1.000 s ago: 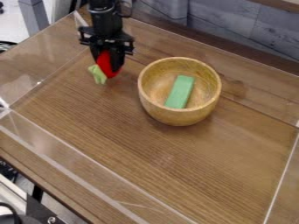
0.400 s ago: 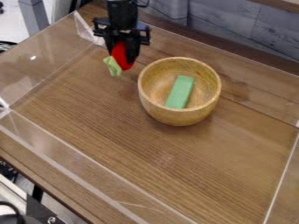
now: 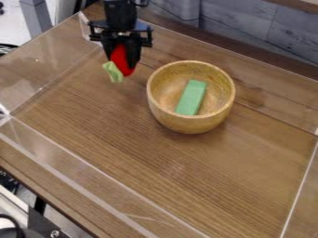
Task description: Move the red fruit to the right
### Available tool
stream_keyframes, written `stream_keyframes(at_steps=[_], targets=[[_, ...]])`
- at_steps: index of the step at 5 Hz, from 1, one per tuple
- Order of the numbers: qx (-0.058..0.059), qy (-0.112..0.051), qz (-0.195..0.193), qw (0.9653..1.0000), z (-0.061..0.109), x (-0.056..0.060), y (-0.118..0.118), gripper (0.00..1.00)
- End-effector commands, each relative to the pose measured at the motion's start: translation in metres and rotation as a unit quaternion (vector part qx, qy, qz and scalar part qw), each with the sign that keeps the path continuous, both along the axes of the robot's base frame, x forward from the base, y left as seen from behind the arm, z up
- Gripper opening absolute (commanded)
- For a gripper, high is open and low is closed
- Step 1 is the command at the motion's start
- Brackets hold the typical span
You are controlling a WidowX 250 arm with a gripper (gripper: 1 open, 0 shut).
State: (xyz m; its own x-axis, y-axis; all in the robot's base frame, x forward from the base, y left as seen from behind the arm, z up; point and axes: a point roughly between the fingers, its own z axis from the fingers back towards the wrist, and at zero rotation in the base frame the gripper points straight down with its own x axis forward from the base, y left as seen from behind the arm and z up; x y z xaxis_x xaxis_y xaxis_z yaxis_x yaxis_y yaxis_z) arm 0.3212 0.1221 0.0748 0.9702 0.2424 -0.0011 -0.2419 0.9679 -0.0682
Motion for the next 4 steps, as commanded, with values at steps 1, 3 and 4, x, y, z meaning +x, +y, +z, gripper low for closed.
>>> stream_keyframes(at_steps=[1,3,4], targets=[[0.012,-0.028,-0.007,0.9995,0.025,-0.003,0.0,0.0],[0.015,-0.028,-0.013,0.9994,0.022,-0.017,-0.004,0.0],[0.019,-0.029,-0.01,0.9994,0.015,-0.02,-0.006,0.0]])
